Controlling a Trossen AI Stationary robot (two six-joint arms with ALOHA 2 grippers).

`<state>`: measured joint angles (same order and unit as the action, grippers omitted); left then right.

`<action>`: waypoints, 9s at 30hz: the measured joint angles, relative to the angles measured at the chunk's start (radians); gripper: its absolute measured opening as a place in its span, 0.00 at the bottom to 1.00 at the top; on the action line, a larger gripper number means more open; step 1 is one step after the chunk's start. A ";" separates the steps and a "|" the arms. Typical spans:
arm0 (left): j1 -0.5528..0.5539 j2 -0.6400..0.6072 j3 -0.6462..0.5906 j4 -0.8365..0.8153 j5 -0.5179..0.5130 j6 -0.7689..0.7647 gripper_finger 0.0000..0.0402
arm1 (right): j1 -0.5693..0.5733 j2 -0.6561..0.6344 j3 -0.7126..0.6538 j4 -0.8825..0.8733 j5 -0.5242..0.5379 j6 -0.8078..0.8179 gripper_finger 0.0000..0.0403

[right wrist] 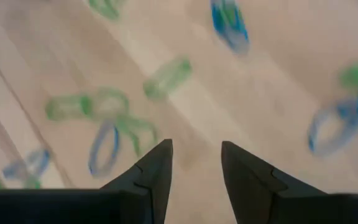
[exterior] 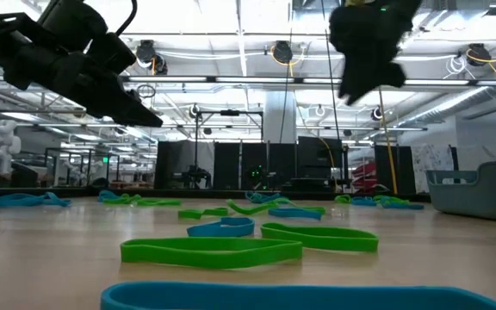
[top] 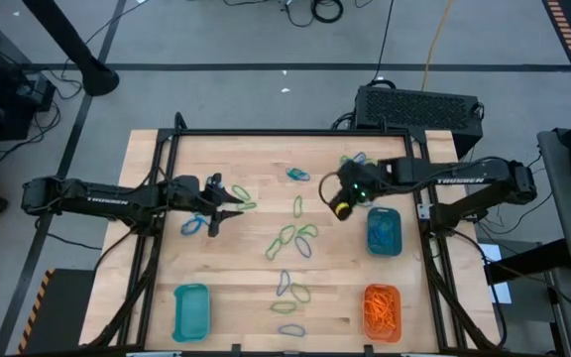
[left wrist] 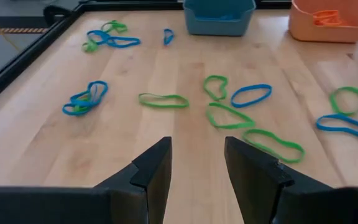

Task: Sort rubber bands into baskets
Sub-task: Put the blue rubber band into the dark blue bin

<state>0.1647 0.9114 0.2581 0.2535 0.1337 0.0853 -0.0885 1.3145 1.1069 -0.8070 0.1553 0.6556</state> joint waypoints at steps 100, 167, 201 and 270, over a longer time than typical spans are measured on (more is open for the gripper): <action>-0.022 0.083 0.001 0.236 0.125 -0.027 0.39 | -0.084 0.095 -0.001 0.020 -0.310 -0.113 0.00; -0.074 0.237 0.012 0.299 0.071 -0.055 0.39 | 0.088 0.070 -0.087 -0.515 -0.145 0.326 0.37; -0.074 0.477 0.125 0.314 0.127 -0.071 0.39 | -0.384 0.442 -0.090 0.024 -0.107 -0.133 0.23; -0.074 0.291 0.124 0.134 0.128 -0.054 0.39 | 0.014 0.001 -0.068 -0.268 -0.082 0.149 0.00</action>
<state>0.0910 1.2022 0.3820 0.3876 0.2615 0.0315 -0.0744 1.3160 1.0387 -1.0750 0.0734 0.8048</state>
